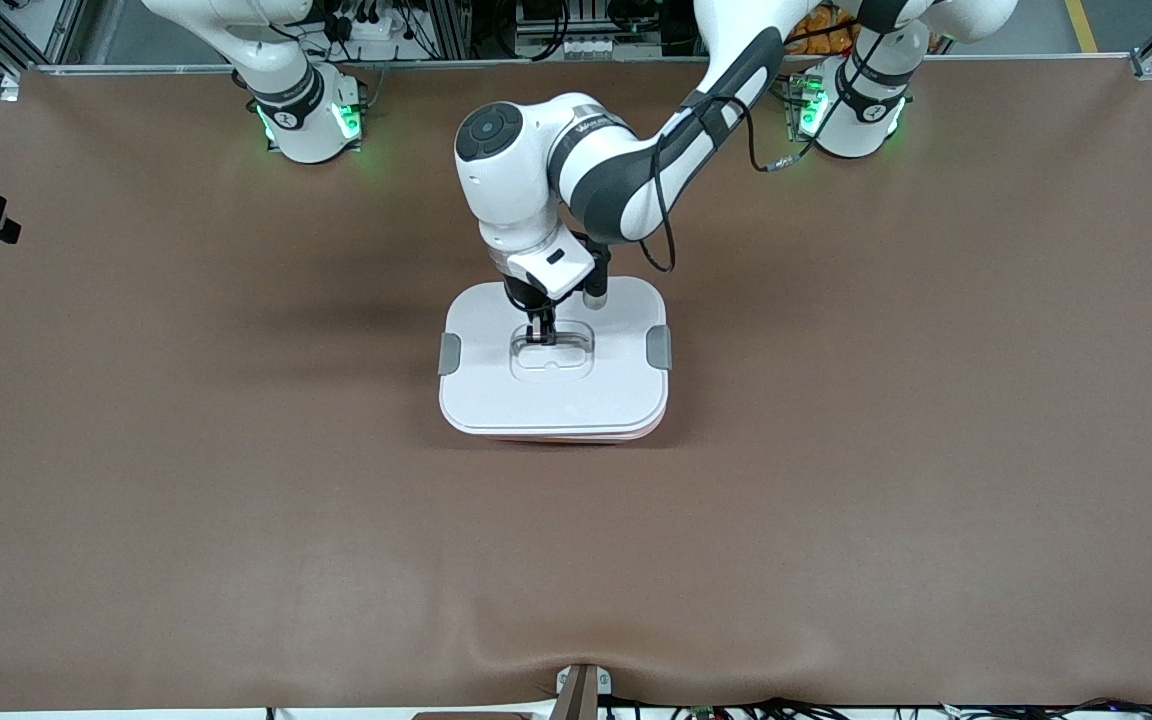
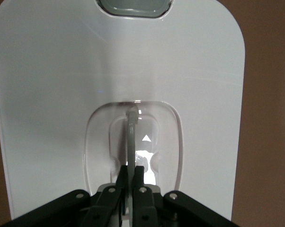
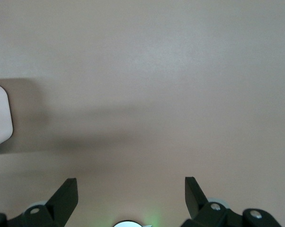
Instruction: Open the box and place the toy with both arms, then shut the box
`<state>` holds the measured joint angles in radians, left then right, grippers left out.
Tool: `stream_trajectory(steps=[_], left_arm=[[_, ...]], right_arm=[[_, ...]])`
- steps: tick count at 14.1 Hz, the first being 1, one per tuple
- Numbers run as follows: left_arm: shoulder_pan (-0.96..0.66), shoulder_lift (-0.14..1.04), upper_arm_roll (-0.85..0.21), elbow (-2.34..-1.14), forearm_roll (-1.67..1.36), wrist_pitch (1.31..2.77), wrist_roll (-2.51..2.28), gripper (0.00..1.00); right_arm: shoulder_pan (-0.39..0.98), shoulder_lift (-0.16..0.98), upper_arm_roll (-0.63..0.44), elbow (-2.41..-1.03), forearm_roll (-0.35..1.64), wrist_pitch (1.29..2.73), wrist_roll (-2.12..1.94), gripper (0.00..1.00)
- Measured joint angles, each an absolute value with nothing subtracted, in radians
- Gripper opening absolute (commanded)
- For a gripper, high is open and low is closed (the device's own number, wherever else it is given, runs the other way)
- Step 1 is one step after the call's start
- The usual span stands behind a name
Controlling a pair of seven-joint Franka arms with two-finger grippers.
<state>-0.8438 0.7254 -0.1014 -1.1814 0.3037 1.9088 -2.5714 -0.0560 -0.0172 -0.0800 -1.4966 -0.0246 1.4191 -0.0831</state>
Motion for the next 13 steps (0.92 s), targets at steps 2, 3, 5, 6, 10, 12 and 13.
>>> stream_trajectory(steps=[2,3,5,6,10,12,13], left_arm=[[-0.844,0.728,-0.101,-1.182,0.304,1.907,-2.571,0.00],[-0.844,0.729,-0.101,-1.182,0.304,1.906,-2.571,0.00],[-0.844,0.730,-0.101,-1.185,0.304,1.906,-2.571,0.00],[-0.844,0.731,-0.101,-1.188,0.304,1.905,-2.571,0.00],[-0.844,0.733,-0.100,-1.197,0.304,1.905,-2.571,0.00],[-0.844,0.733,-0.100,-1.199,0.304,1.905,-2.571,0.00],[-0.844,0.733,-0.100,-1.199,0.304,1.905,-2.571,0.00]], right_arm=[[-0.056,-0.017,-0.077,-1.497,-0.025,1.419,-0.083,1.00],[-0.056,-0.017,-0.076,-1.497,-0.025,1.419,-0.083,1.00],[-0.056,-0.017,-0.075,-1.497,-0.025,1.419,-0.083,1.00],[-0.056,-0.017,-0.075,-1.497,-0.025,1.419,-0.083,1.00],[-0.056,-0.017,-0.075,-1.497,-0.025,1.419,-0.083,1.00],[-0.056,-0.017,-0.075,-1.497,-0.025,1.419,-0.083,1.00],[-0.056,-0.017,-0.075,-1.497,-0.025,1.419,-0.083,1.00]])
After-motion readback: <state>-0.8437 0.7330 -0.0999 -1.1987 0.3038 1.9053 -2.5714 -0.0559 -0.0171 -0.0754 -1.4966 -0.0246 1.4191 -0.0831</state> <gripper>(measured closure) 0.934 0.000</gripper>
